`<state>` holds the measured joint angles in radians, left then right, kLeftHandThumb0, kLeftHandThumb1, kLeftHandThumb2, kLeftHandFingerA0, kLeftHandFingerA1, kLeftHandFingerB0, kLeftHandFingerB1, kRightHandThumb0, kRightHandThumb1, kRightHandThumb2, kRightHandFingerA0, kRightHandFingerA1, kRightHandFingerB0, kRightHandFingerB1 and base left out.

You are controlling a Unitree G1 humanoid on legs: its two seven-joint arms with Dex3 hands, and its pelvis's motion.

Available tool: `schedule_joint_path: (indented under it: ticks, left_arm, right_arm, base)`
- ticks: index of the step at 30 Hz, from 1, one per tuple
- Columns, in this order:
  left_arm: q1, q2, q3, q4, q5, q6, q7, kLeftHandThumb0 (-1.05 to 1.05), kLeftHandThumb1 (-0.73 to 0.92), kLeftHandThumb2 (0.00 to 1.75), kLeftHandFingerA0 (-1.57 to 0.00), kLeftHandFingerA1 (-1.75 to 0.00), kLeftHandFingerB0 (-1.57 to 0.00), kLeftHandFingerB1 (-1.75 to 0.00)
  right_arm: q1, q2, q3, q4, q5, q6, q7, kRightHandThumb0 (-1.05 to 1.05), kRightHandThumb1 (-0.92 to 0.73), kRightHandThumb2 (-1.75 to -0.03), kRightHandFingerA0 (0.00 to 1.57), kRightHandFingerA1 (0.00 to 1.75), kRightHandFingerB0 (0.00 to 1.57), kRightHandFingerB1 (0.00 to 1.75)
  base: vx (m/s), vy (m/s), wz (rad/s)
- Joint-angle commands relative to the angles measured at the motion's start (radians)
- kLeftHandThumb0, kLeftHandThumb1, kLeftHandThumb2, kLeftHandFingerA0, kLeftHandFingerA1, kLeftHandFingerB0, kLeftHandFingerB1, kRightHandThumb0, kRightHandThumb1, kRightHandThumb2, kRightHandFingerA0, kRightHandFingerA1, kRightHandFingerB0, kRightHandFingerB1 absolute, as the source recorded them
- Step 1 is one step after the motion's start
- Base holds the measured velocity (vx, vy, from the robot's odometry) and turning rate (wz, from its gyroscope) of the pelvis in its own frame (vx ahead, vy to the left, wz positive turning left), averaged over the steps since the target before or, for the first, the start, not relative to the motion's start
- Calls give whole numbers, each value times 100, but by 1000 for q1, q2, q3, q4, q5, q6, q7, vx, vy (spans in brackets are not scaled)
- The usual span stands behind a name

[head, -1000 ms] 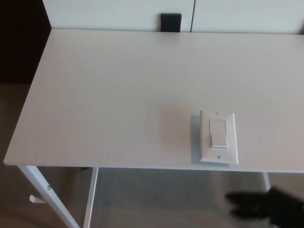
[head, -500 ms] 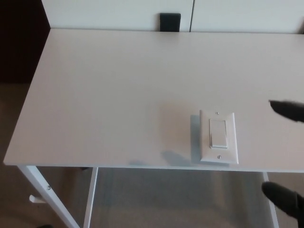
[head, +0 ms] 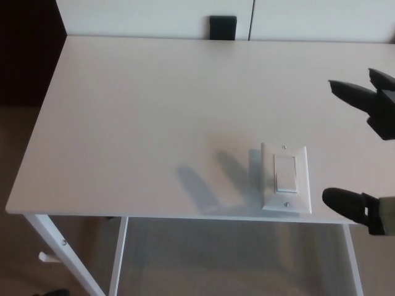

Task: The robot walk towards a table in front and then clicks the light switch button using the right hand's index finger

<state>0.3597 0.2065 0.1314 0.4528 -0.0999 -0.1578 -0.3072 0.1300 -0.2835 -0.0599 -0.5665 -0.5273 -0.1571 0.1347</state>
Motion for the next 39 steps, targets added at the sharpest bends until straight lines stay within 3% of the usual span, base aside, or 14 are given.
schedule_joint_path:
  ticks: [1, 5, 6, 10, 15, 16, 20, 21, 22, 24, 25, 26, 35, 39]
  left_arm:
    - [1, 47, 0, -33, 5, 84, -19, -22, 61, 58, -55, -45, -35, -36]
    - [0, 55, -11, -40, 18, 78, -25, -21, 61, 58, -56, -45, -37, -36]
    - [15, 54, -15, -49, 19, 80, -28, -22, 59, 58, -57, -45, -38, -36]
    - [13, 62, -26, -47, 33, 80, -29, -22, 61, 58, -56, -44, -36, -35]
    - [26, 77, -43, -55, 45, 61, -32, -25, 61, 58, -57, -44, -36, -35]
    - [21, 81, -46, -56, 48, 62, -30, -24, 61, 58, -57, -45, -36, -35]
    - [16, 92, -58, -57, 60, 64, -21, -24, 61, 58, -59, -44, -36, -35]
    - [16, 94, -55, -67, 51, 80, -23, -24, 60, 58, -58, -44, -36, -35]
    - [10, 98, -58, -70, 56, 81, -20, -25, 60, 58, -59, -44, -37, -35]
    - [1, 104, -67, -67, 68, 68, -14, -25, 60, 58, -58, -45, -36, -35]
    - [0, 103, -67, -65, 60, 73, -17, -26, 60, 58, -58, -45, -36, -35]
    - [5, 101, -67, -60, 50, 75, -23, -25, 60, 58, -58, -45, -36, -35]
    - [25, 111, -73, -45, 45, 75, -45, -26, 59, 58, -58, -44, -36, -34]
    - [19, 116, -79, -38, 54, 60, -46, -27, 59, 58, -58, -44, -36, -35]
  right_arm:
    - [-135, -130, 106, 185, -430, 165, 85, -81, -50, -92, 0, 21, 10, 36]
    - [-134, -135, 138, 206, -443, 188, 87, -80, -50, -92, 0, 22, 9, 36]
    - [-113, -133, 161, 210, -470, 203, 106, -91, -57, -94, 0, 9, 12, 32]
    - [-99, -138, 197, 239, -497, 208, 78, -83, -51, -90, 6, 20, 18, 40]
    - [-74, -139, 259, 259, -553, 230, 78, -97, -62, -98, 0, 1, 13, 27]
    - [-77, -138, 268, 259, -561, 237, 88, -85, -54, -96, 0, 14, 8, 31]
    - [-71, -138, 297, 256, -579, 250, 89, -84, -52, -95, 0, 14, 8, 31]
    - [-73, -135, 303, 256, -576, 257, 91, -88, -67, -60, 0, 16, 13, 25]
    - [-78, -134, 307, 260, -573, 258, 89, -84, -51, -92, 0, 10, 8, 29]
    - [-83, -136, 314, 260, -578, 263, 88, -92, -56, -93, 0, 0, 14, 27]
    - [-82, -137, 318, 258, -583, 268, 90, -88, -50, -77, 0, 9, 11, 28]
    - [-72, -138, 323, 252, -589, 273, 90, -85, -52, -90, 0, 6, 13, 30]
    - [-39, -118, 380, 240, -694, 329, 95, -89, -54, -90, 0, 0, 16, 33]
    - [-42, -114, 395, 259, -711, 329, 64, -85, -51, -90, 1, 8, 14, 35]
  base:
    - [0, 0, 0]
    - [0, 0, 0]
    - [0, 0, 0]
    - [0, 0, 0]
    - [0, 0, 0]
    - [0, 0, 0]
    - [0, 0, 0]
    - [0, 0, 0]
    - [0, 0, 0]
    - [0, 0, 0]
    - [0, 0, 0]
    - [0, 0, 0]
    - [0, 0, 0]
    - [0, 0, 0]
